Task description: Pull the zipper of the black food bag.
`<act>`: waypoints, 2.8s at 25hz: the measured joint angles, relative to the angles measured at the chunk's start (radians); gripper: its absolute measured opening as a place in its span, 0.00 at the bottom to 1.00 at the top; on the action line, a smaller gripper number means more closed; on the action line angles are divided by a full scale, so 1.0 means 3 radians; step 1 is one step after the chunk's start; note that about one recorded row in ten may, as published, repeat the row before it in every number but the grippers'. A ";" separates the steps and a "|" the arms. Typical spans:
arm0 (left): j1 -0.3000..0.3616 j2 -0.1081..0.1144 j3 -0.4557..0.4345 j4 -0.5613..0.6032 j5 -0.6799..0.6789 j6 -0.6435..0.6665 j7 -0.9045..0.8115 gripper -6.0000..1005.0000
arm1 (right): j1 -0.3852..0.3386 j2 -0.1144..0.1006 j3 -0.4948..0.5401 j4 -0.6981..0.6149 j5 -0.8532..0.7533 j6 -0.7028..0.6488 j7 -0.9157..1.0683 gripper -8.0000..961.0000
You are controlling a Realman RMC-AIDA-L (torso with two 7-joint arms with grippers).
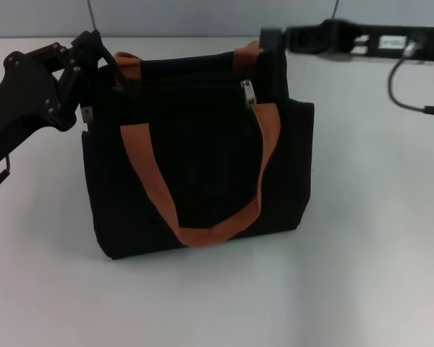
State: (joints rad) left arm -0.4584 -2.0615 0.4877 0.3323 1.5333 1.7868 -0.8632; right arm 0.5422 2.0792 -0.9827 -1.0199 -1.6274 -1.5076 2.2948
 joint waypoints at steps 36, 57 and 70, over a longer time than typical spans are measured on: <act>0.0116 0.0147 0.0026 0.0012 0.0034 -0.0039 -0.0548 0.13 | -0.0336 -0.0192 0.0934 0.1499 -0.0897 -0.1863 -0.4254 0.79; 0.0233 0.0228 -0.0071 0.0112 0.0010 0.0048 -0.0972 0.23 | -0.0352 -0.0097 0.0931 0.1513 -0.1017 -0.1602 -0.4376 0.79; 0.0281 0.0285 -0.0582 0.0146 -0.0002 0.0736 -0.1219 0.75 | -0.0318 -0.0076 0.0940 0.1590 -0.1018 -0.1471 -0.4368 0.79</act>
State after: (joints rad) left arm -0.3742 -1.9760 0.3131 0.3760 1.5328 2.0075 -1.2290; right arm 0.4469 2.0563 -0.7006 -0.5428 -1.9327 -1.9488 0.9843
